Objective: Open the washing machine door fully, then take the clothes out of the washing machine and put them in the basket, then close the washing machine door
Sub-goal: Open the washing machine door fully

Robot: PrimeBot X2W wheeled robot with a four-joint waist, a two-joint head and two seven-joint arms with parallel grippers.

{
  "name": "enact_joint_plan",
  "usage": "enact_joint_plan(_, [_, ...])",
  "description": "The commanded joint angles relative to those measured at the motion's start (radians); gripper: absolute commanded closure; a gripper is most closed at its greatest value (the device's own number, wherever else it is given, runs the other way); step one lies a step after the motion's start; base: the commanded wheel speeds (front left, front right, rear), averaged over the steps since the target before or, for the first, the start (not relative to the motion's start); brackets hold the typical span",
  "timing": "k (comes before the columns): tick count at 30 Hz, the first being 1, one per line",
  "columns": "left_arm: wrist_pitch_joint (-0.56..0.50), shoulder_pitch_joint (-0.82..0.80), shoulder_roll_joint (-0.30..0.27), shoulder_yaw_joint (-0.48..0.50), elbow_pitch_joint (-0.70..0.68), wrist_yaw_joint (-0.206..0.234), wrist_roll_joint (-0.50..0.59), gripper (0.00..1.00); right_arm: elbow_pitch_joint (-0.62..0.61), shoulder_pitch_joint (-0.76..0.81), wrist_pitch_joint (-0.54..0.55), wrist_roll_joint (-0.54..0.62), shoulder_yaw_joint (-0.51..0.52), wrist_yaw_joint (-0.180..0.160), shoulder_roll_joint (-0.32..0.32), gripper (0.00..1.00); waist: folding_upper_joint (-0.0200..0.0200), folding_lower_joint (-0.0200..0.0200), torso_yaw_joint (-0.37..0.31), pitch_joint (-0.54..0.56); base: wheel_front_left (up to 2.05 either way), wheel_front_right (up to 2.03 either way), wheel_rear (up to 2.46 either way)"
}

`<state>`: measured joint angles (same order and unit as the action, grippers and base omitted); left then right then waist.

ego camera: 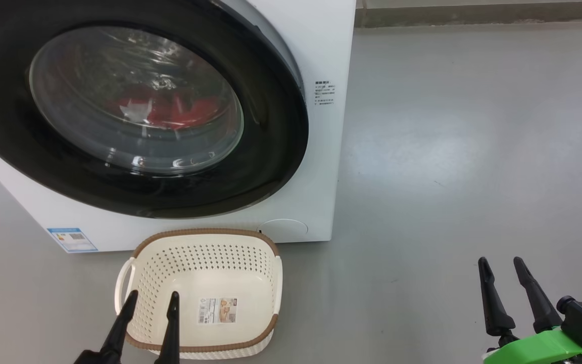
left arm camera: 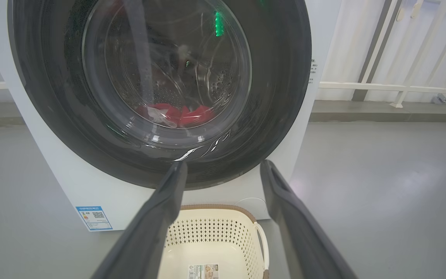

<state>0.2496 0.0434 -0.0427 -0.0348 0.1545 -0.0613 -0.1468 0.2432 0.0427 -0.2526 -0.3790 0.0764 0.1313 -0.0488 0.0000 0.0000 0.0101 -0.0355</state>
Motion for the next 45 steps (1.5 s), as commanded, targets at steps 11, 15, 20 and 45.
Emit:
enact_joint_plan(11, [0.012,-0.022,-0.008,0.005,-0.027,0.004,-0.018,0.0,-0.045,-0.12,-0.009,-0.21,-0.099,-0.001,-0.002,1.0,0.0,0.0,0.019,-0.015,0.0,0.0,0.0])
enact_joint_plan(15, [0.012,-0.037,-0.008,-0.008,-0.03,0.009,-0.029,0.0,-0.042,-0.209,-0.009,-0.235,-0.133,-0.001,-0.002,1.0,0.0,0.0,0.035,-0.034,0.0,0.0,0.0])
enact_joint_plan(20, [0.012,-0.059,-0.008,-0.029,-0.035,0.016,-0.046,0.0,-0.028,-0.333,-0.009,-0.249,-0.166,-0.001,-0.002,1.0,0.0,0.0,0.065,-0.068,0.0,0.0,0.0])
enact_joint_plan(45, [0.012,-0.221,-0.008,-0.141,-0.067,0.037,-0.114,0.0,0.155,-0.863,0.025,-0.68,-0.394,-0.001,-0.146,1.0,0.0,0.0,0.211,-0.307,0.0,0.0,0.0])
